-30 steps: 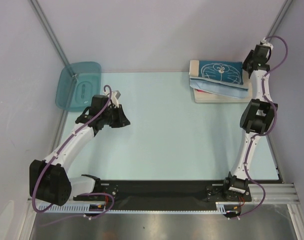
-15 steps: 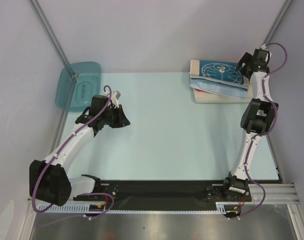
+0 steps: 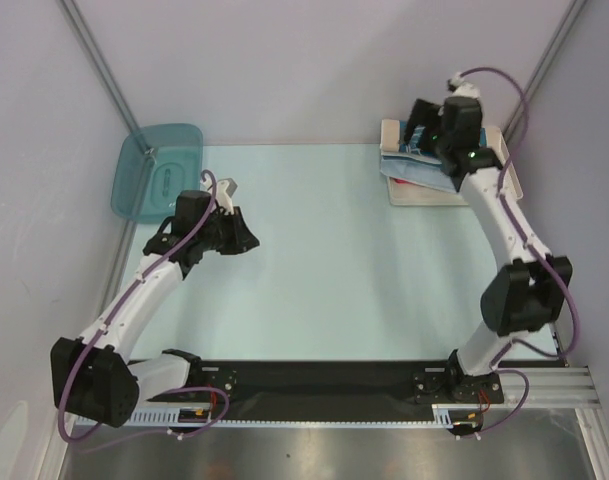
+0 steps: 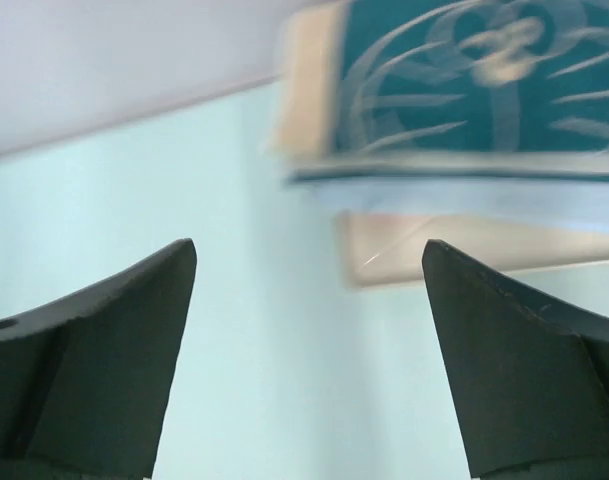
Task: Fold and stack the towels
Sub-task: Neatly place the folded towel into the bin
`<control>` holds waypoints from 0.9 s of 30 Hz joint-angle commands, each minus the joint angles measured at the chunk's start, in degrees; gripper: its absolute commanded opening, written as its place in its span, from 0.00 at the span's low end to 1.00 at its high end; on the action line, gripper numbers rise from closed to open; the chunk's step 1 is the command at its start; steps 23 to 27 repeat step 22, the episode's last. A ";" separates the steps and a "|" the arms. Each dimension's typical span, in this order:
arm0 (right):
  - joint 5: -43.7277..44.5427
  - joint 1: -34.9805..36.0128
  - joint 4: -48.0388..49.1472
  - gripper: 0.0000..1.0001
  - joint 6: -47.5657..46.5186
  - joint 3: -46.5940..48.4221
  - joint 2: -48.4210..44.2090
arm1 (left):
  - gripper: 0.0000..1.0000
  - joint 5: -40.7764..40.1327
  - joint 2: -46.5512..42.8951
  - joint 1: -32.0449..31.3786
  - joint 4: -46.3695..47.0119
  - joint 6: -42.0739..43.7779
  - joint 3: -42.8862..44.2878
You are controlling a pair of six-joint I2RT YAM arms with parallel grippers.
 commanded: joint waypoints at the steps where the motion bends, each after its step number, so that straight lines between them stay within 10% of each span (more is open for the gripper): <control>1: 3.42 7.76 7.17 1.00 -1.08 -13.78 -11.14 | 0.20 -0.08 -2.16 0.13 1.61 0.94 0.02; 11: 7.73 25.27 15.00 1.00 4.89 -40.55 -26.02 | 0.21 0.27 -3.39 0.13 1.87 1.03 0.02; 27: 8.70 26.24 17.46 1.00 5.51 -43.30 -26.90 | 0.21 0.00 -4.97 0.13 1.96 1.03 -0.68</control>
